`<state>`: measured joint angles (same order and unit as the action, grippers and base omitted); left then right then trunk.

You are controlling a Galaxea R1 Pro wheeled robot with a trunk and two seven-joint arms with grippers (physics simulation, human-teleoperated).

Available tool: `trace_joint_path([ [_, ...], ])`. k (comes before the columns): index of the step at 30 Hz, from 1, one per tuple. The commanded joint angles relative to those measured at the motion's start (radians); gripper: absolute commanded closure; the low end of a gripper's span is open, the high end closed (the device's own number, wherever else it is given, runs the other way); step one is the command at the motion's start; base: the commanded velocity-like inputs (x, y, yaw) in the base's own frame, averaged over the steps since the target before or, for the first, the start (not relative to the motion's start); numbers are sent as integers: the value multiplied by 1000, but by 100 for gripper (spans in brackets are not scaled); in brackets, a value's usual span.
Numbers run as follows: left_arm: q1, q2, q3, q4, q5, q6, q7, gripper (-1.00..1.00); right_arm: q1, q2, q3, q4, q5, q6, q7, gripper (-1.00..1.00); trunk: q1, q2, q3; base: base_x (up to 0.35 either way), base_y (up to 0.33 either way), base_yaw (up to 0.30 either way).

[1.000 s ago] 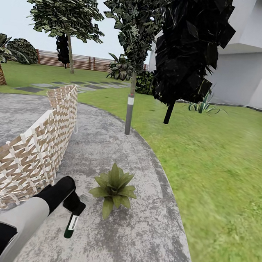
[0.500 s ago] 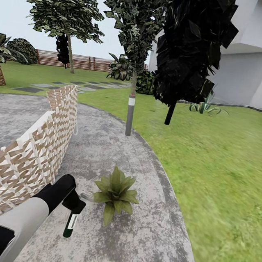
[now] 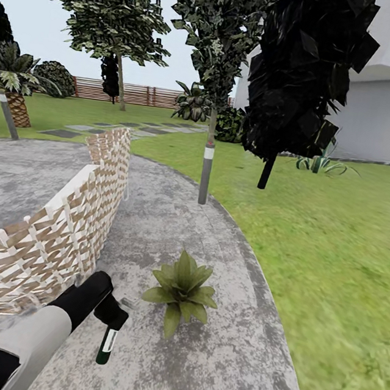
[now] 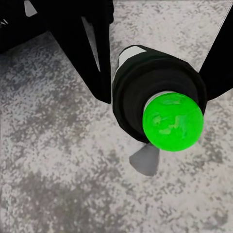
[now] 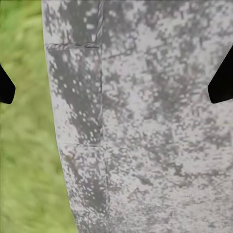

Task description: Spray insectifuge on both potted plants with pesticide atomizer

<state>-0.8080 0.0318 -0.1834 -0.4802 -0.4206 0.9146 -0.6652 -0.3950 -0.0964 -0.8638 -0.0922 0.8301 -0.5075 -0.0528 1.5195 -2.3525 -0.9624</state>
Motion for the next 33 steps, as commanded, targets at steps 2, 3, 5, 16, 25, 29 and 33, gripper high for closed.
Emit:
trace_joint_path([
  [2,6,-1,-4,0,-11,-18,-10,100,-1,0,-5,2,11,-3,-6,-100,0,0,-1,124,-35,16],
  [3,11,-2,-4,1,-10,-29,-10,100,-1,0,-5,2,11,-3,-6,-100,0,0,-1,84,-25,6],
  [5,27,-3,-3,5,-8,-51,-10,100,-1,1,-5,2,11,-3,-6,-100,0,0,-1,40,-12,3],
  [16,68,-25,1,7,5,-151,142,100,-1,12,-4,2,12,-3,-4,-100,0,0,-1,3,-1,0],
  [25,157,-18,49,1,109,-158,180,100,-1,16,-4,2,12,-3,-4,-100,0,0,-1,0,0,0],
  [29,156,-28,87,-9,114,-158,245,100,-1,17,-5,2,12,-3,-4,-100,0,0,-1,0,0,6],
  [33,158,-29,91,-5,115,-160,276,100,-1,17,-5,2,12,-3,-4,-100,0,0,-1,12,0,201],
])
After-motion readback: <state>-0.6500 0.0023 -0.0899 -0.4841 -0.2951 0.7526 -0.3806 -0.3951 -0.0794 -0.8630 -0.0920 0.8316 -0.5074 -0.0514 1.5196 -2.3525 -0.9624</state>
